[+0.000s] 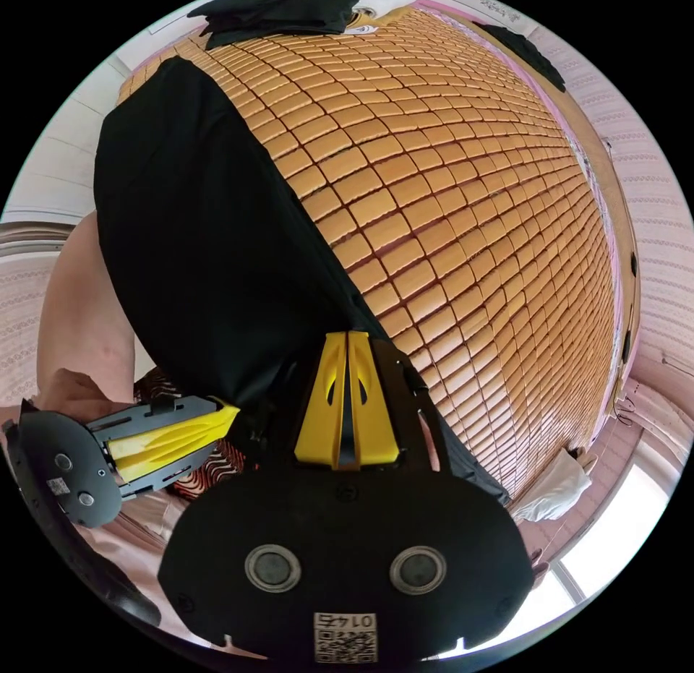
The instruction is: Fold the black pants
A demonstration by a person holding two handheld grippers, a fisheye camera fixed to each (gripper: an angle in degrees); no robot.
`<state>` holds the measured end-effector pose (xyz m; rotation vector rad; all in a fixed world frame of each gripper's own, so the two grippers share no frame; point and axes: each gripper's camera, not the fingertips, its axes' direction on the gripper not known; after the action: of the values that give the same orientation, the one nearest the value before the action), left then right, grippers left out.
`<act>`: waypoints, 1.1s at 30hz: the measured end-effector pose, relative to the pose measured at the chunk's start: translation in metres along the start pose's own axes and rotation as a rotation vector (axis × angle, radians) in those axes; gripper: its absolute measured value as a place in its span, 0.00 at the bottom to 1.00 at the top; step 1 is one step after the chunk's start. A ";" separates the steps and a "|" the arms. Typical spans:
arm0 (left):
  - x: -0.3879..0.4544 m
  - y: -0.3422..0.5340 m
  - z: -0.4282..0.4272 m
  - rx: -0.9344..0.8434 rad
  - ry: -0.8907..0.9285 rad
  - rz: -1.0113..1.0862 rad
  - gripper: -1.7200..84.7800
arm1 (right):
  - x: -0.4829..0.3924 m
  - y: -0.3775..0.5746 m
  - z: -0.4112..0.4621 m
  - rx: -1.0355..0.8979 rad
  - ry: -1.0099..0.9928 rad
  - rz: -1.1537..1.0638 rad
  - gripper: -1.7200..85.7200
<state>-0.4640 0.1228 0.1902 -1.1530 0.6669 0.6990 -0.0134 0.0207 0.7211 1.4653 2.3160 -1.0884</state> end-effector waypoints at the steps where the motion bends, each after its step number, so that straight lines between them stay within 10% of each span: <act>1: 0.002 -0.004 0.001 0.000 0.003 0.008 0.01 | 0.007 0.010 -0.002 0.006 -0.020 0.020 0.01; 10: 0.013 -0.015 -0.009 0.052 0.013 -0.065 0.01 | 0.101 0.211 -0.021 0.456 -0.367 0.489 0.01; 20: -0.030 0.013 -0.030 0.128 0.064 -0.390 0.01 | 0.194 0.572 0.022 0.389 -0.043 1.365 0.18; 33: -0.069 -0.005 -0.003 0.008 0.090 -0.522 0.01 | 0.241 0.649 0.045 0.233 -0.156 1.372 0.07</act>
<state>-0.5033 0.1090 0.2457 -1.2877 0.4131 0.2030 0.4065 0.3159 0.2541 2.2618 0.6328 -0.8976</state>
